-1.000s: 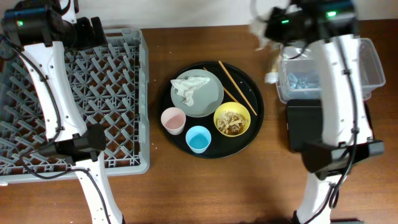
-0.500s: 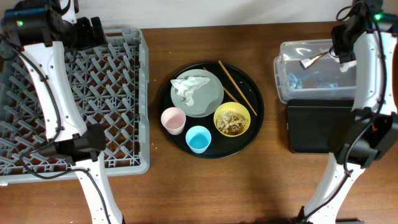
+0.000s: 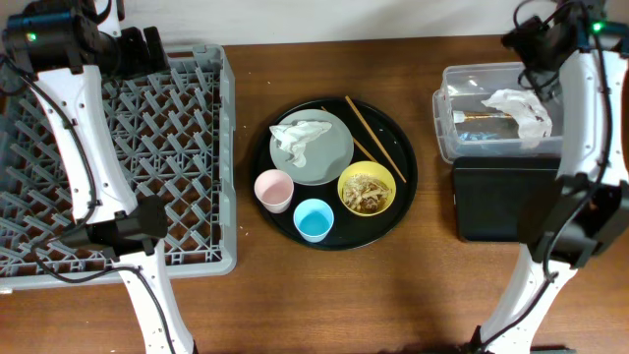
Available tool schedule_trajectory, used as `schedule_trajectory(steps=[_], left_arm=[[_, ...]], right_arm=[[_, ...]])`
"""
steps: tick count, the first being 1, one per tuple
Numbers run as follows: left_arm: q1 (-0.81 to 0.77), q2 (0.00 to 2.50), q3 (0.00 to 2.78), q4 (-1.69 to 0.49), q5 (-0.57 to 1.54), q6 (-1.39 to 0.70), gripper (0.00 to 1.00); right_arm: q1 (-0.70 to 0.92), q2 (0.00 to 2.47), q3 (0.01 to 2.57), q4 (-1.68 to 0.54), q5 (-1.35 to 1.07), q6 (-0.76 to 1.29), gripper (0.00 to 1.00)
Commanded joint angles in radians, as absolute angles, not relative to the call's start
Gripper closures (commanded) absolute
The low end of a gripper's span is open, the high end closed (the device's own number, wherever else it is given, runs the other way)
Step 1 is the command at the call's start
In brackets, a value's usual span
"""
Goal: Sort waste into correct bins and load items into the dishwasher rack
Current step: 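Carry the held waste to the clear bin and release it, then return the right gripper to the plate and grasp the crumpled tissue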
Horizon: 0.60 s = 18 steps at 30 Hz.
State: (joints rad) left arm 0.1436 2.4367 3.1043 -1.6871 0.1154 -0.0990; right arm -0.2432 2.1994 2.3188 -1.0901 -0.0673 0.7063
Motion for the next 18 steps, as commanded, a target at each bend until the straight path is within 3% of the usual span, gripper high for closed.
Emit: schedule_trajectory(steps=[1,8,14,18], left_arm=[[0.143,2.406,3.116,-1.688,0.107,-0.108,0.01],[0.143,2.406,3.116,-1.688,0.107,-0.108,0.01],[0.143,2.406,3.116,-1.688,0.108,-0.108,0.01],[0.143,2.406,3.116,-1.688,0.107,-0.108,0.01]], right_arm=[[-0.132,2.059,2.387,-1.124,-0.311,0.44,0.01],[0.161,2.078,2.376,-1.193,-0.291,0.392,0.02],[0.369,2.118,2.376,-1.199,0.023,0.354,0.01],[0.425,2.151,2.37,-1.201,0.061,0.355,0.02]])
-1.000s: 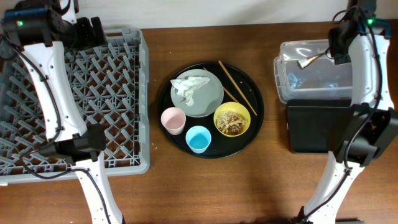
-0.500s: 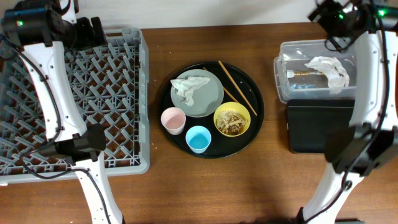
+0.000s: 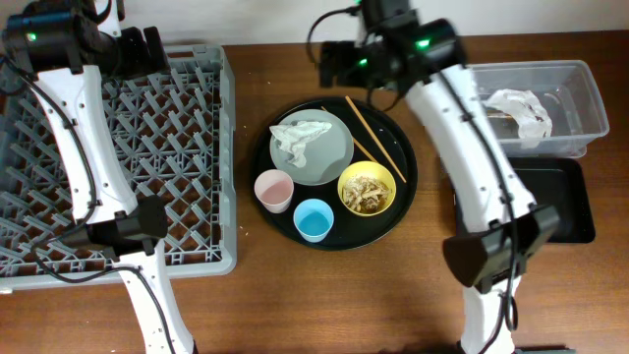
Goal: Sort waste into correct bins and load items into the dishwasher rack
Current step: 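Return the right gripper to the plate and grasp the crumpled tissue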
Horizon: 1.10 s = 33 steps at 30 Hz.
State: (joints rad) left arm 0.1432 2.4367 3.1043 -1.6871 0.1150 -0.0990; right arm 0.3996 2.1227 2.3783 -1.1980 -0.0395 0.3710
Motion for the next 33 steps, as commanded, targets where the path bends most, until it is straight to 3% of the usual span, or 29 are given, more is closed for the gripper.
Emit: schedule_trajectory(steps=[1,8,22,33], left_arm=[[0.143,2.406,3.116,-1.688,0.107,-0.108,0.01],[0.143,2.406,3.116,-1.688,0.107,-0.108,0.01],[0.143,2.406,3.116,-1.688,0.107,-0.108,0.01],[0.143,2.406,3.116,-1.688,0.107,-0.108,0.01]], right_arm=[[0.433,2.166,2.367,-1.2,0.06,0.355,0.01],[0.439,2.229,2.366,-1.199,0.057,0.355,0.0],[0.44,2.428,2.366,-1.191,-0.06,0.355,0.1],[0.498,2.501,2.365,-1.081,-0.102,0.216,0.13]])
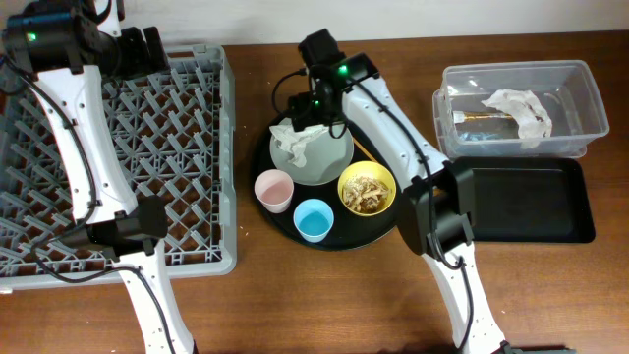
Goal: Sort waste into correct bins and load items into the dishwasher rack
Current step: 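Return the right gripper to the plate and grasp the crumpled tissue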
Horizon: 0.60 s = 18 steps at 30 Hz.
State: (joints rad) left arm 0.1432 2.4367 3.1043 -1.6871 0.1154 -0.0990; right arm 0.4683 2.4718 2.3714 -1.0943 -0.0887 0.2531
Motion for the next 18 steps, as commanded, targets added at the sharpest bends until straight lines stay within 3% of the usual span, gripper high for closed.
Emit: schedule_trajectory(steps=[1,16,18], left_arm=[[0.143,2.406,3.116,-1.688,0.107,-0.108,0.01],[0.143,2.406,3.116,-1.688,0.108,-0.108,0.01],[0.143,2.406,3.116,-1.688,0.107,-0.108,0.01]], right_arm=[[0.503,2.509,2.365,-1.077,-0.102,0.213,0.13],[0.531,2.609,2.365,-1.047,-0.094,0.213,0.17],[0.531,2.61,2.365,-1.047,-0.094,0.213,0.24]])
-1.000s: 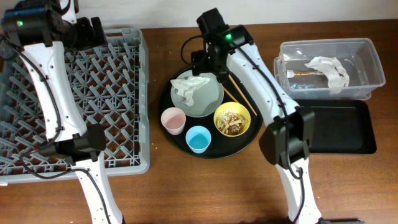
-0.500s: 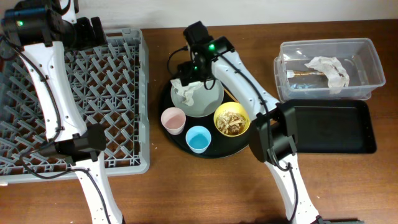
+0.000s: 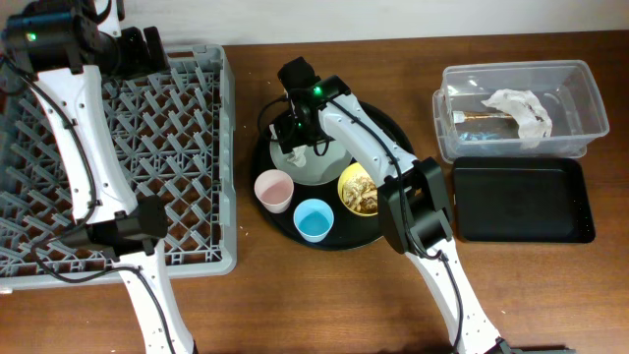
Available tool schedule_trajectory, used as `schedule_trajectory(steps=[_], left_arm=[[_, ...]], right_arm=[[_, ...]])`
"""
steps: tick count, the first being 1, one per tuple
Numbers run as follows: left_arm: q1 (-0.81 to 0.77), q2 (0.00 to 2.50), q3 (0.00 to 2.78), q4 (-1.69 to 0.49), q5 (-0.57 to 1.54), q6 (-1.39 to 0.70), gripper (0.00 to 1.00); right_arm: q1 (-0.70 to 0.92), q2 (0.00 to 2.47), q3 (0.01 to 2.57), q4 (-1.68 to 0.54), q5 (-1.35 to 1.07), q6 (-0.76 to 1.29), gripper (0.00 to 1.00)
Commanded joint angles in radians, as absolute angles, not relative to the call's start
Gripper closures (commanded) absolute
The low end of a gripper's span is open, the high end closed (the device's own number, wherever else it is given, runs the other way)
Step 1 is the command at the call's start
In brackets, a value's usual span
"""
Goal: Sort waste into correct bins and load items into the dishwasher rack
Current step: 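Return the right gripper to the plate and grasp the crumpled tissue, then carry the tissue to the clear bin and drop it in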
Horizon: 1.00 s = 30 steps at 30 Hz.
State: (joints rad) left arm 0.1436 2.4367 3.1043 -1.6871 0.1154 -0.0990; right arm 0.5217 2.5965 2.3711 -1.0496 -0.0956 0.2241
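Observation:
My right gripper [image 3: 294,136] is down over the grey plate [image 3: 331,170] on the round black tray [image 3: 405,138], right at the crumpled white napkin [image 3: 298,155], which it mostly covers. Whether its fingers are closed on the napkin does not show from above. A pink cup [image 3: 274,189], a blue cup [image 3: 314,219] and a yellow bowl of food scraps [image 3: 360,195] stand on the tray's near side. The chopsticks are hidden under the right arm. My left gripper [image 3: 147,46] rests at the far edge of the grey dishwasher rack [image 3: 147,157].
A clear plastic bin [image 3: 516,143] at the far right holds a white tissue [image 3: 521,106] and other waste. In front of it lies a flat black bin [image 3: 521,202]. The right arm crosses the tray's right half.
My right gripper has shifted a little to the left and closer onto the napkin on the grey plate. The left arm and all the dishes are where they were.
My right gripper was at the clear bin on the right, where a white tissue lay. Then the arm was swung over the far edge of the tray. It then hovered above the plate's napkin, and now sits on it.

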Motion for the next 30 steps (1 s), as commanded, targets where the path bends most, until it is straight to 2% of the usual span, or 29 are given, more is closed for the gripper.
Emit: schedule_trajectory(steps=[1,2,4,6,7,13,20,25,30], left_arm=[[0.143,2.406,3.116,-1.688,0.108,-0.108,0.01],[0.143,2.406,3.116,-1.688,0.107,-0.108,0.01],[0.143,2.406,3.116,-1.687,0.107,-0.108,0.01],[0.143,2.406,3.116,-1.688,0.107,-0.108,0.01],[0.143,2.406,3.116,-1.688,0.107,-0.108,0.01],[0.143,2.406,3.116,-1.688,0.107,-0.108,0.01],[0.143,2.406,3.116,-1.688,0.107,-0.108,0.01],[0.143,2.406,3.116,-1.688,0.107,-0.108,0.01],[0.143,2.406,3.116,-1.688,0.107,-0.108,0.01]], right_arm=[[0.531,2.61,2.365,-1.048,-0.094,0.213,0.33],[0.531,2.61,2.365,-1.049,-0.094,0.213,0.38],[0.531,2.61,2.365,-1.055,-0.094,0.214,0.55],[0.531,2.61,2.365,-1.067,-0.094,0.214,0.84],[0.531,2.61,2.365,-1.07,-0.095,0.215,0.94],[0.516,2.568,2.442,-1.151,-0.102,0.217,0.96],[0.443,2.463,2.766,-1.365,-0.101,0.218,0.96],[0.309,2.442,2.967,-1.524,-0.093,0.289,0.96],[0.123,2.442,2.984,-1.597,-0.039,0.376,0.96]])
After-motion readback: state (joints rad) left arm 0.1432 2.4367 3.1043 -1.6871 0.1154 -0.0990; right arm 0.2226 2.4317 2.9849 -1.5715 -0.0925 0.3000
